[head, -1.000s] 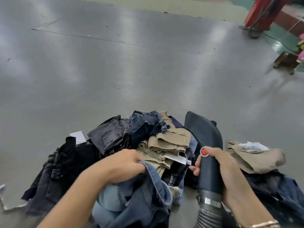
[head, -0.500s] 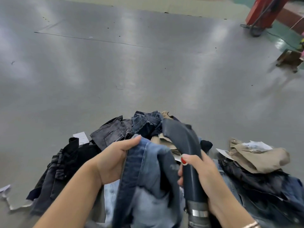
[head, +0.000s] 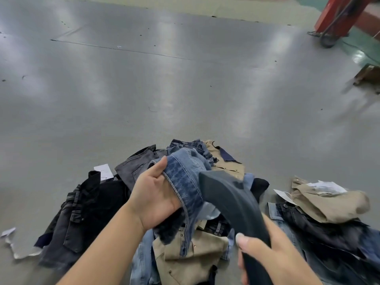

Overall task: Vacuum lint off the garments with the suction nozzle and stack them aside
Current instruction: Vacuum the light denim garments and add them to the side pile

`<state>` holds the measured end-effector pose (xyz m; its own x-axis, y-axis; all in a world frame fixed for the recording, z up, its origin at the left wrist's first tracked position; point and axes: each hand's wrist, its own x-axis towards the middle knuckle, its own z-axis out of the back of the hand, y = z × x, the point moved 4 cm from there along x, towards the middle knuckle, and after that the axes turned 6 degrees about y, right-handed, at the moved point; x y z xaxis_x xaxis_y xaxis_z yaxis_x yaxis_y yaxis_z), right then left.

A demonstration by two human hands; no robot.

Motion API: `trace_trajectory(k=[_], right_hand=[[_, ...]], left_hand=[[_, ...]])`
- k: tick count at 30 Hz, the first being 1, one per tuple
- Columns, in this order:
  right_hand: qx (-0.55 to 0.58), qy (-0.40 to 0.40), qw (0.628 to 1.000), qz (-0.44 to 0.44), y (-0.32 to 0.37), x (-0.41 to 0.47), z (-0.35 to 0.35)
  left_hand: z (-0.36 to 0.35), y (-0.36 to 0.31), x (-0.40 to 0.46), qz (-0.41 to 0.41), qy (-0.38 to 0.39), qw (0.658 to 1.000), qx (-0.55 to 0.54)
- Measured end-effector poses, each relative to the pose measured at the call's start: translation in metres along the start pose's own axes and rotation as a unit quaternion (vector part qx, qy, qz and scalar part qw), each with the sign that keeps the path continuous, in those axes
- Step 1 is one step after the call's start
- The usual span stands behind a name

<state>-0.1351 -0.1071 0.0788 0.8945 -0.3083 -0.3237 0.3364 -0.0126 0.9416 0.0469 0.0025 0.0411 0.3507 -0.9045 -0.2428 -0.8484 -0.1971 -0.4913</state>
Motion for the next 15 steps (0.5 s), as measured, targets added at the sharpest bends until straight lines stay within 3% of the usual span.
trace_trajectory(k=[5,10,15], right_hand=[[-0.045,0.04,0.998,-0.003,-0.002,0.004,-0.016],[0.047,0.027,0.998,-0.032,0.003,0.011,-0.018],[0.065,-0.063,0.996,-0.008,0.011,0.025,-0.002]], left_hand=[[0.001,0.011,0.003,0.034,0.005,0.999,0.028],[0.004,0.027,0.0,0.093,0.038,0.994,0.054],[0.012,0.042,-0.007,0.119,0.04,0.987,0.096]])
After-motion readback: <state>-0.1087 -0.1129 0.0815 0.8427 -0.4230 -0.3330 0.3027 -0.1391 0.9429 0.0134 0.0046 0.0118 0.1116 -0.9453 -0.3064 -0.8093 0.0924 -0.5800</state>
